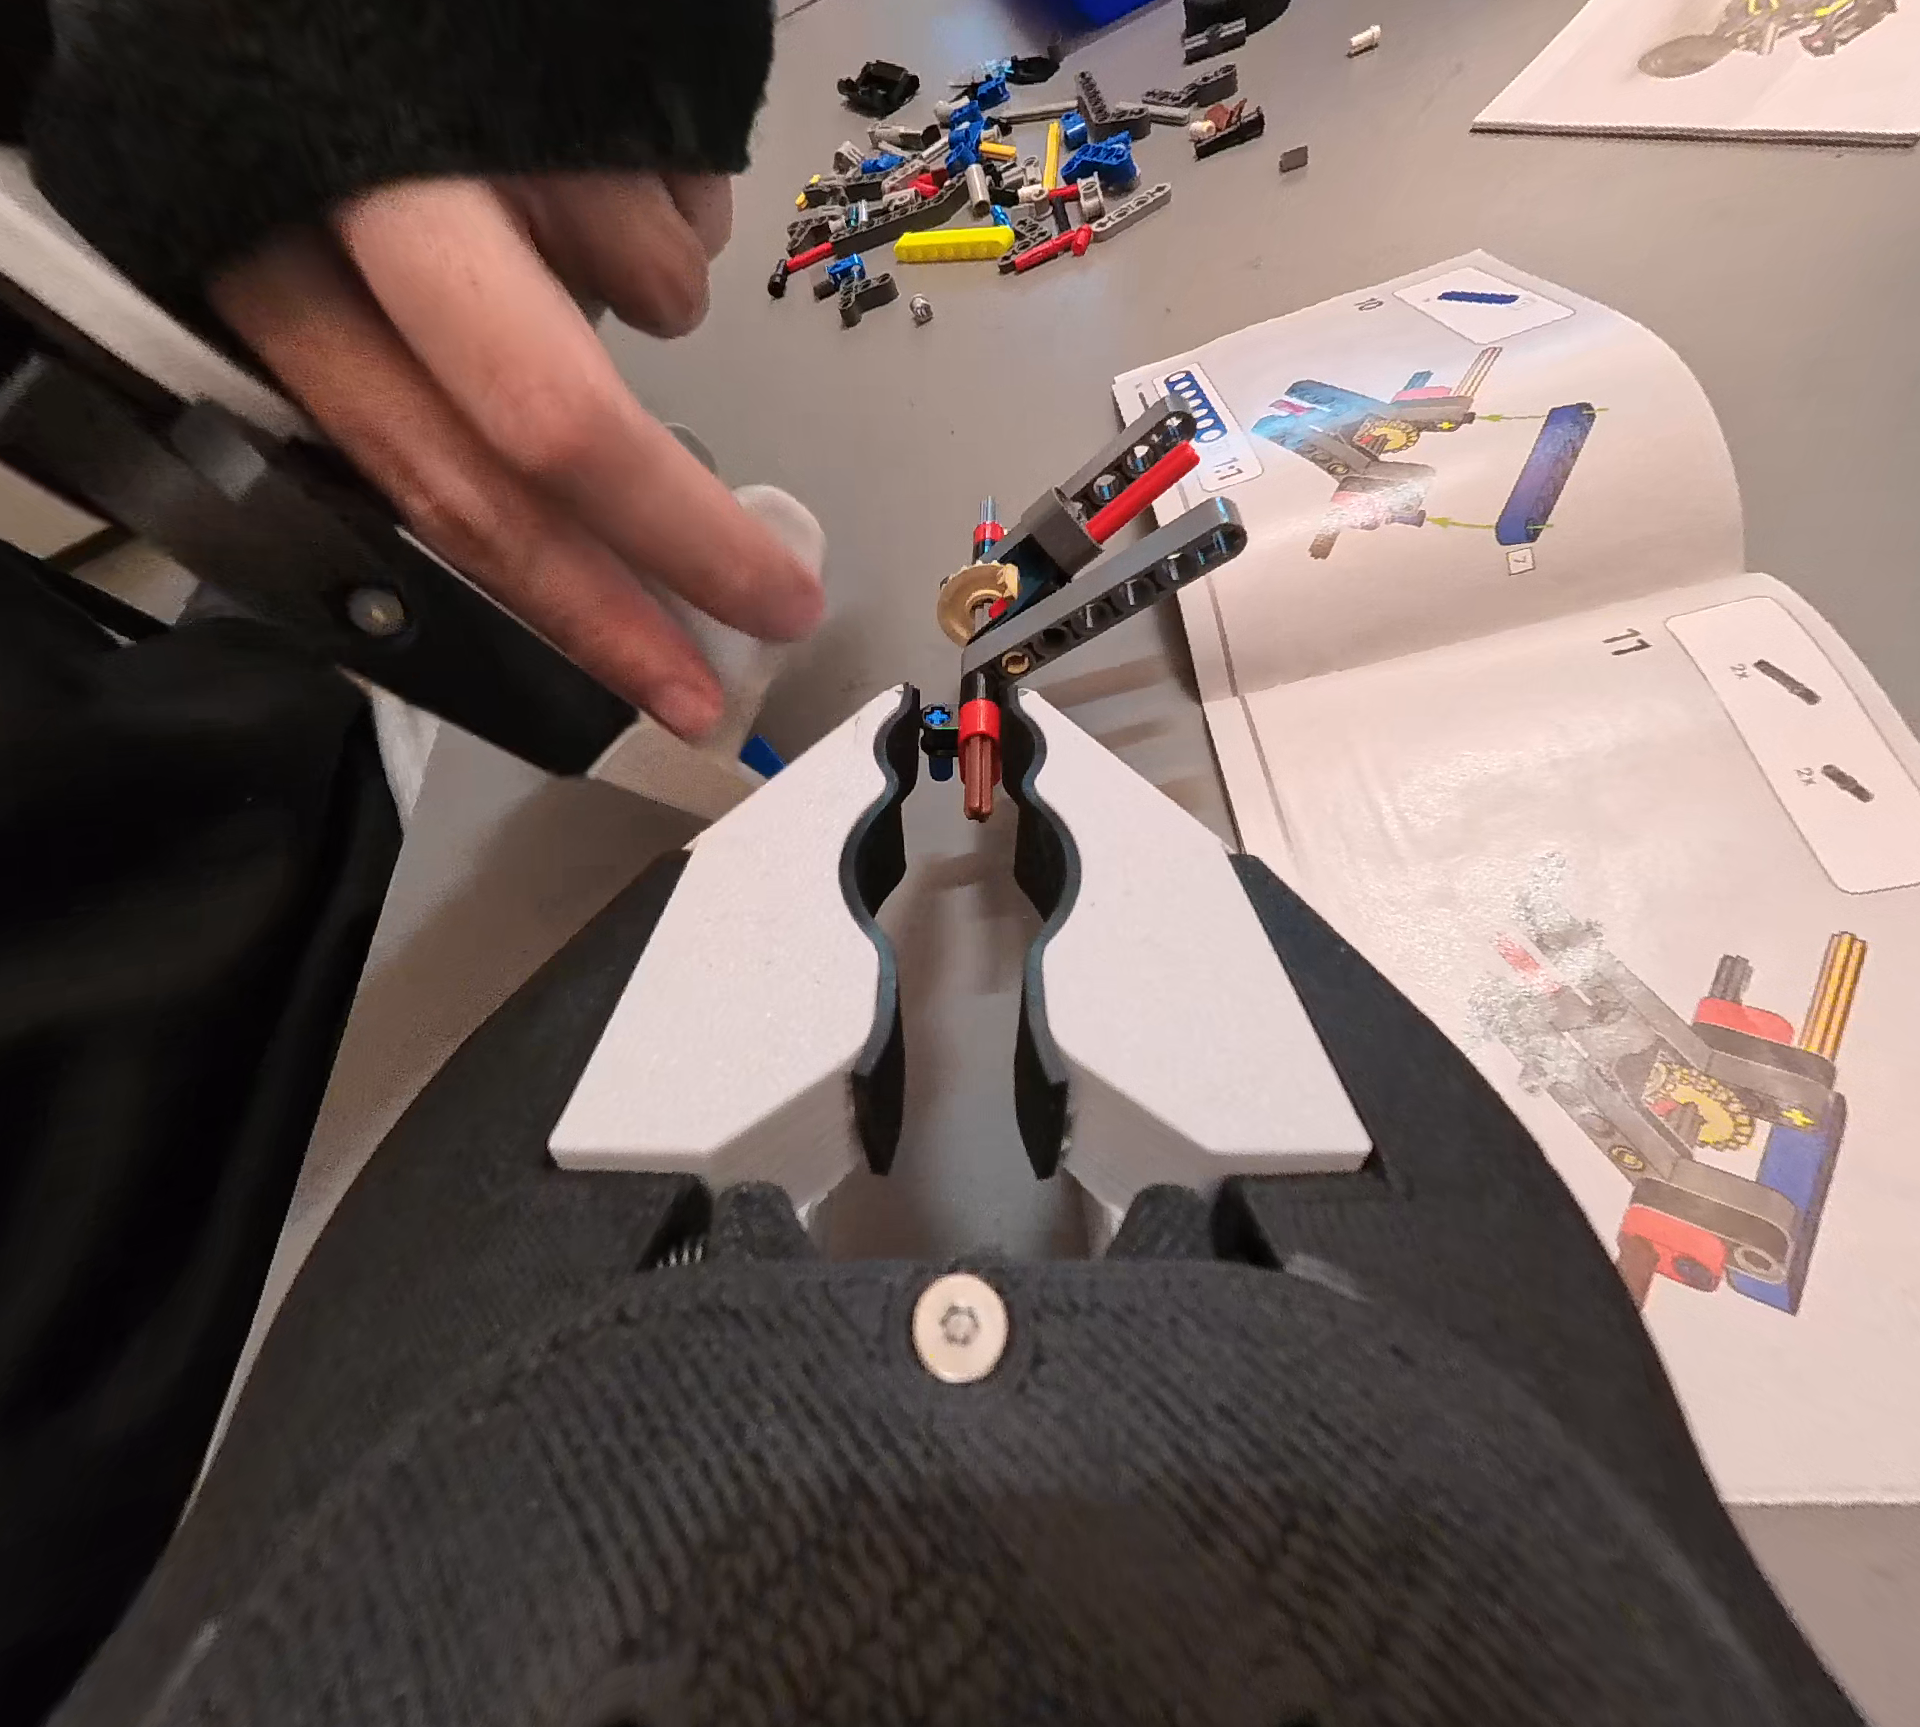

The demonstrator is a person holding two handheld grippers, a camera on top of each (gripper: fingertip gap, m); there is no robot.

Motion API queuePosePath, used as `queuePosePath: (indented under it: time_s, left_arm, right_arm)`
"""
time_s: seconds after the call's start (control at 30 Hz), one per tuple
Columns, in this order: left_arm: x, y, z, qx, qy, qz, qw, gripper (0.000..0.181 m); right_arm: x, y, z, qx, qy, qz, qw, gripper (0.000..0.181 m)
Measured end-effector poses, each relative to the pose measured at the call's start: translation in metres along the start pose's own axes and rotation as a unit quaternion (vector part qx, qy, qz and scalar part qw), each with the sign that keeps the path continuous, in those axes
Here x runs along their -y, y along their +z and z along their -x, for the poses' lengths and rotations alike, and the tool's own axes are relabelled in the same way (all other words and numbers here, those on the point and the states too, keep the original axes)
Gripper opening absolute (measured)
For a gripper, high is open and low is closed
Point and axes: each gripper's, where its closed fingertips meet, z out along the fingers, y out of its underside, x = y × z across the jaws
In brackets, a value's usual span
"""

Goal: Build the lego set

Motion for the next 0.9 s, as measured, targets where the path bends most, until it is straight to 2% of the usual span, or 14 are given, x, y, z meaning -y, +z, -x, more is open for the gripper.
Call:
queuePosePath:
  time_s: [0.1, 0.13, 0.23, 0.33, 0.4, 0.47, 0.53, 0.57, 0.67, 0.7, 0.73, 0.8, 0.9]
  left_arm:
    - [0.001, 0.002, 0.000, -0.028, -0.002, -0.003, 1.000, 0.065]
    - [0.000, 0.003, -0.002, -0.043, -0.015, -0.010, 0.999, 0.055]
    - [0.000, 0.003, -0.006, -0.065, -0.062, -0.055, 0.994, 0.054]
    - [-0.001, 0.003, -0.007, -0.065, -0.138, -0.115, 0.982, 0.054]
    - [-0.001, 0.003, -0.005, -0.055, -0.213, -0.164, 0.962, 0.054]
    - [0.000, 0.002, -0.006, -0.042, -0.293, -0.222, 0.929, 0.054]
    - [0.003, 0.000, -0.006, -0.016, -0.373, -0.289, 0.882, 0.053]
    - [0.003, -0.001, -0.004, -0.001, -0.420, -0.324, 0.848, 0.053]
    - [0.003, -0.009, -0.005, 0.010, -0.546, -0.427, 0.721, 0.053]
    - [0.000, -0.012, -0.005, 0.016, -0.572, -0.445, 0.689, 0.053]
    - [-0.005, -0.014, -0.006, 0.026, -0.591, -0.451, 0.669, 0.053]
    - [-0.019, -0.008, -0.012, 0.058, -0.621, -0.418, 0.660, 0.053]
    - [-0.020, -0.007, -0.023, 0.070, -0.617, -0.398, 0.676, 0.053]
  right_arm:
    - [0.000, 0.000, 0.000, 0.001, 0.001, 0.001, 1.000, 0.013]
    - [0.000, 0.000, 0.000, 0.002, 0.002, 0.001, 1.000, 0.013]
    - [0.000, 0.000, 0.000, 0.002, 0.000, 0.002, 1.000, 0.013]
    - [-0.002, 0.001, 0.001, 0.003, -0.002, 0.006, 1.000, 0.013]
    - [-0.002, 0.001, 0.001, 0.003, -0.002, 0.006, 1.000, 0.013]
    - [-0.001, 0.001, 0.001, 0.003, -0.002, 0.003, 1.000, 0.013]
    - [0.000, 0.000, 0.001, 0.003, -0.001, 0.000, 1.000, 0.013]
    - [0.000, 0.000, 0.001, 0.003, -0.001, 0.000, 1.000, 0.013]
    - [-0.002, 0.001, 0.001, 0.002, -0.004, 0.005, 1.000, 0.013]
    - [-0.002, 0.002, 0.001, 0.002, -0.005, 0.008, 1.000, 0.013]
    - [-0.003, 0.002, 0.001, 0.002, -0.005, 0.010, 1.000, 0.013]
    - [-0.003, 0.003, 0.002, 0.002, -0.007, 0.014, 1.000, 0.013]
    - [-0.003, 0.003, 0.001, 0.001, -0.004, 0.012, 1.000, 0.013]
